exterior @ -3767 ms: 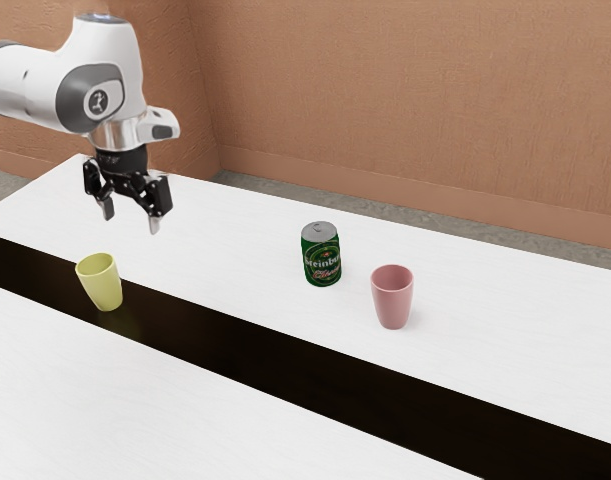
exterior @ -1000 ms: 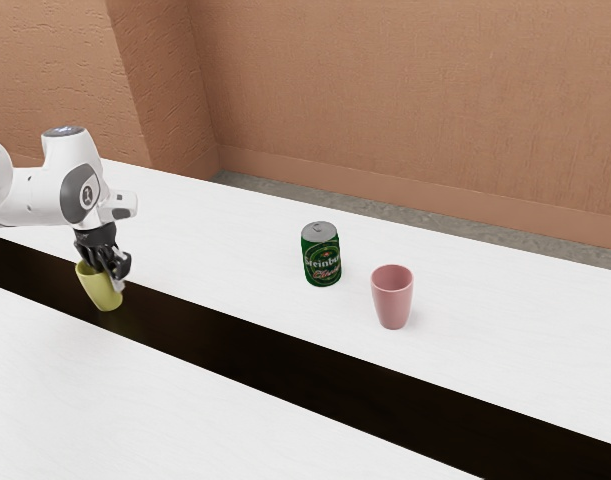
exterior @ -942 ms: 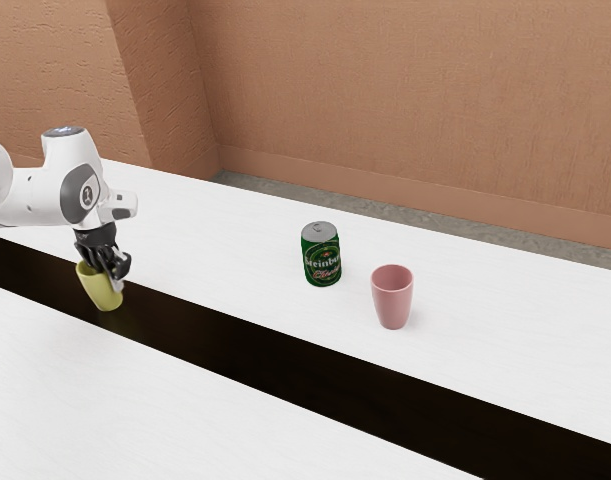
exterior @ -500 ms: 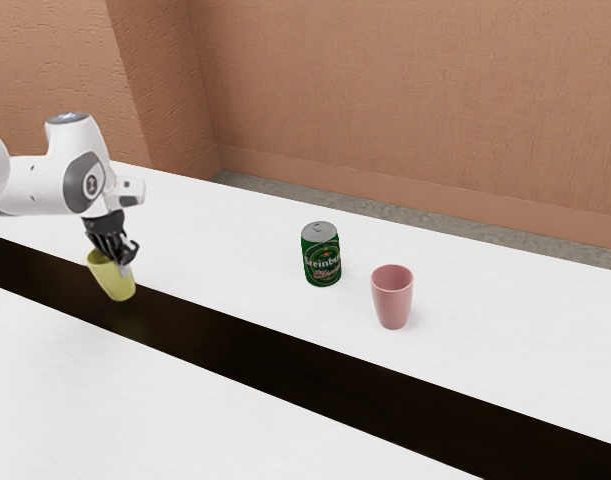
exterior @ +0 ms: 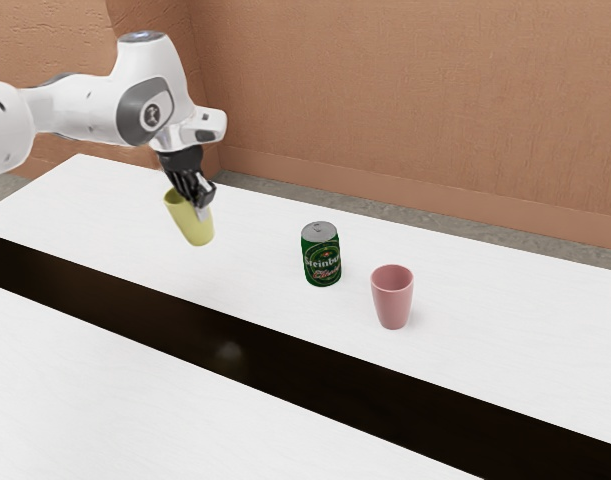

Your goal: Place the left cup onto the right cup

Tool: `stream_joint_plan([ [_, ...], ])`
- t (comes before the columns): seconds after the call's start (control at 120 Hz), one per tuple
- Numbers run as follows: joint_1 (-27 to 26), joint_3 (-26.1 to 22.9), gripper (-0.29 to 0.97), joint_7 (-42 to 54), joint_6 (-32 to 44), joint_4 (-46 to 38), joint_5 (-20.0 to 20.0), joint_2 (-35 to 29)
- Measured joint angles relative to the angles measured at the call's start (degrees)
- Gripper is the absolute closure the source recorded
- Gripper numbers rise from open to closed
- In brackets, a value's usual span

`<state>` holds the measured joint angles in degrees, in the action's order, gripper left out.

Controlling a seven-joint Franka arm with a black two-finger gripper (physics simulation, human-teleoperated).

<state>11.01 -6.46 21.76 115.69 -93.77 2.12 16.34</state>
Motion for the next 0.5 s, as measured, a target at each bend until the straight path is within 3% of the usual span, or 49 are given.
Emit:
stream_joint_plan([
  [0.358, -0.37, -17.02, 0.79, -11.37, -9.32, 10.00, 10.60, 2.25],
  [0.5, -3.14, -19.54, 0.79, -15.37, -12.14, 15.95, 13.45, 5.96],
])
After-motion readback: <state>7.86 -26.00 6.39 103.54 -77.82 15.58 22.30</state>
